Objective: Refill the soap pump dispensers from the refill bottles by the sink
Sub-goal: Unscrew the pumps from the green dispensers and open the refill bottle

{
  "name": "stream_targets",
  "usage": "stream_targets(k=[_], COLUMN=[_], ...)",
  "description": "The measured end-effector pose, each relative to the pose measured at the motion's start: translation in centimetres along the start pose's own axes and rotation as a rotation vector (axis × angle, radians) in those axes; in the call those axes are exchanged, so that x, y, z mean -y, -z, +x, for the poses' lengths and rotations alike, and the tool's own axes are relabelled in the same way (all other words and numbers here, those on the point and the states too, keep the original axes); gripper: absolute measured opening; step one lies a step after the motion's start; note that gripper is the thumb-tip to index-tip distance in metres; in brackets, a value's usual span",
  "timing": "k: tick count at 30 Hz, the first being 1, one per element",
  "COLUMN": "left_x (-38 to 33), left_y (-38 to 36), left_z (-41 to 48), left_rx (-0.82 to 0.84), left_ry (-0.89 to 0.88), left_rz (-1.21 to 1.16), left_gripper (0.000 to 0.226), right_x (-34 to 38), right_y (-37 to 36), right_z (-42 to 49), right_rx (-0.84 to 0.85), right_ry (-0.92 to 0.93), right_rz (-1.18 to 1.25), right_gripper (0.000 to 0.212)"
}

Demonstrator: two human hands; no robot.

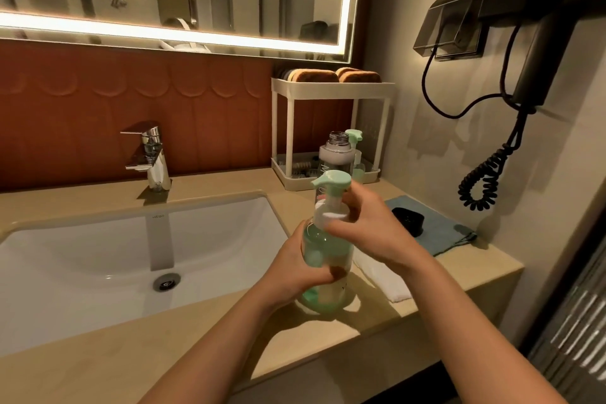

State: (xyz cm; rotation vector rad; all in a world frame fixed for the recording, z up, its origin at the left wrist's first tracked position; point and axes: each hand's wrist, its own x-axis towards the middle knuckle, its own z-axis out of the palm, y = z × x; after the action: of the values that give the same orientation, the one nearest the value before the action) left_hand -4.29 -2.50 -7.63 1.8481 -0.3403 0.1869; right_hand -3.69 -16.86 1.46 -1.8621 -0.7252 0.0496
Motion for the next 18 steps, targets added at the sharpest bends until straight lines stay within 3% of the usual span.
stream_targets(k=[2, 6, 8, 11, 14, 16, 18], left_x=[0.0, -0.1, -0.5, -1.1, -1.3, -1.6, -2.2], left_y=[0.1, 0.7, 1.0, 1.2, 1.4, 1.2, 0.6], left_z=[0.2, 0.6, 0.7, 0.4, -0.2, -0.4, -0.4], left_rx=[0.016, 0.046, 0.045, 0.036, 0.029, 0.03, 0.003], left_ry=[0.006, 0.023, 0.029, 0.037, 0.047, 0.045, 0.036], left_rz=[0.002, 0.057, 0.119, 0.119, 0.075, 0.064, 0.056], left_gripper=[0.078, 0.08, 0.083, 0.087, 0.084, 0.085, 0.087], right_x=[0.1, 0.2, 0.2, 0.3, 0.4, 0.2, -0.1], right_y=[0.5, -0.8, -1.2, -0.2, 0.9, 1.1, 0.6], right_z=[-0.1, 0.4, 0.5, 0.6, 0.3, 0.2, 0.1], right_rx=[0.089, -0.183, -0.246, -0.142, 0.025, 0.012, -0.115], right_ry=[-0.037, -0.052, -0.009, -0.011, -0.067, -0.101, -0.107], right_rz=[-0.007, -0.298, -0.329, -0.207, -0.101, -0.165, -0.285], right_gripper=[0.056, 0.068, 0.063, 0.05, 0.061, 0.068, 0.066])
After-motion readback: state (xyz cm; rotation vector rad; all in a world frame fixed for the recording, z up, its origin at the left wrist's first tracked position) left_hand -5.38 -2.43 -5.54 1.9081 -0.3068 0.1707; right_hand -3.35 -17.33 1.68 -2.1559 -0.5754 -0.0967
